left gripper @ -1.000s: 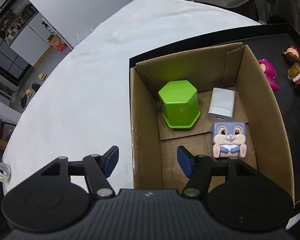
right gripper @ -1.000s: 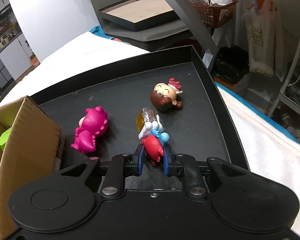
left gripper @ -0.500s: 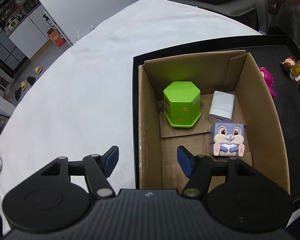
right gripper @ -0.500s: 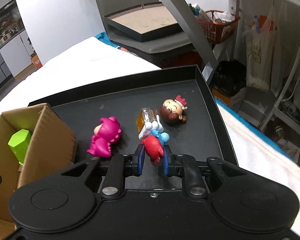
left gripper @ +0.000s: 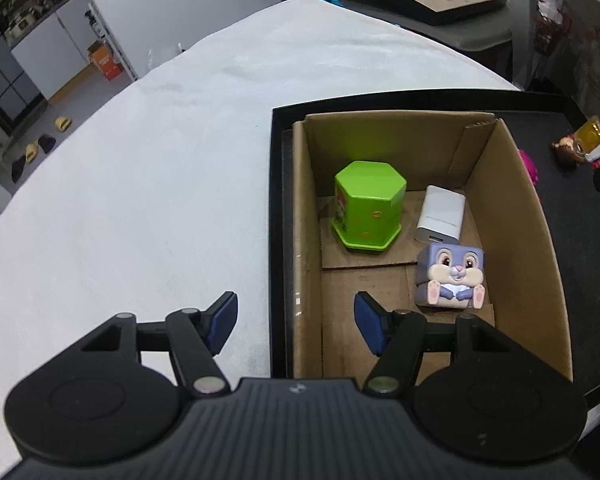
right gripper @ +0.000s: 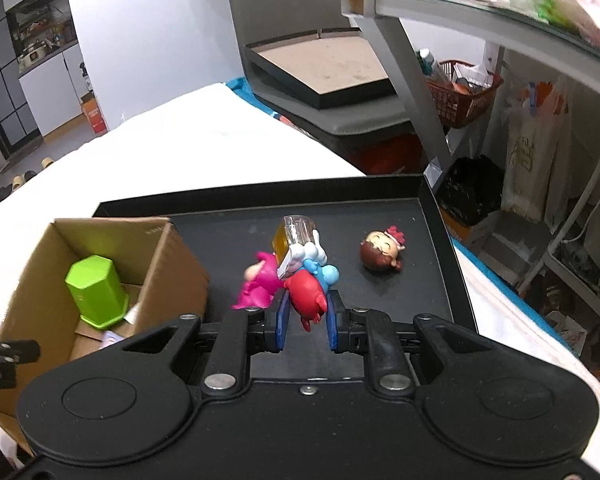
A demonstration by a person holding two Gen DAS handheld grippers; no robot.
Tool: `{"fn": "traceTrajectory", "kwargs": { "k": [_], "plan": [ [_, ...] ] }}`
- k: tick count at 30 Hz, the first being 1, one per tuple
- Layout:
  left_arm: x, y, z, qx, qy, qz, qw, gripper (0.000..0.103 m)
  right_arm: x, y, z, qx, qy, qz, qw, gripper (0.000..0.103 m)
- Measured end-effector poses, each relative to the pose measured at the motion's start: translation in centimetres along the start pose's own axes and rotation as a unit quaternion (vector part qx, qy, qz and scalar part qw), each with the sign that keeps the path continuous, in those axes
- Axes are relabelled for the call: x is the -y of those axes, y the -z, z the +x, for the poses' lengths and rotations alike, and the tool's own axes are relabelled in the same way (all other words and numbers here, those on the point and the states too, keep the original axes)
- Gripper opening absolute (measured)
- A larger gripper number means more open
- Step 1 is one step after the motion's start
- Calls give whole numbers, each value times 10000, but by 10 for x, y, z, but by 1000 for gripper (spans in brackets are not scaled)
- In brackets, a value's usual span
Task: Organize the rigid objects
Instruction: 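Close the right gripper on the red figure and lift it, then carry the red figure into the cardboard box and release it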
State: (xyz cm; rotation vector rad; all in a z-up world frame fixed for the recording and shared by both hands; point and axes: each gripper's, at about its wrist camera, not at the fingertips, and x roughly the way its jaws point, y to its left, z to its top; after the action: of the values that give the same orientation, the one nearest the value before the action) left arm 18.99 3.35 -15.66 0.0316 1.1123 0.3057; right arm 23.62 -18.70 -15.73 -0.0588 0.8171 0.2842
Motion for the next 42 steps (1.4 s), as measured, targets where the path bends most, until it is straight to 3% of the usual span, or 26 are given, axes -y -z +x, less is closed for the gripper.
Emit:
{"fn": "traceTrajectory", "kwargs": {
  "k": [11,17,27,42],
  "plan": [
    [-13,5,-2,58,390,-149,9991,58,-36,-15,-24,161,3,-354,9992,19],
    [-27,6,7,-167,775,-370,9962,47,-63,-16,-31,156,-204,-632,9977,19],
    [-38,9,18,-451,1266,-501,9897,13,-99,-15,-26,14,-288,-865,9958,19],
    [-47,10,17,-425,1538,-630,9852,14,-147,-6,-14,-591,-652,-1274,9879,20]
  ]
}}
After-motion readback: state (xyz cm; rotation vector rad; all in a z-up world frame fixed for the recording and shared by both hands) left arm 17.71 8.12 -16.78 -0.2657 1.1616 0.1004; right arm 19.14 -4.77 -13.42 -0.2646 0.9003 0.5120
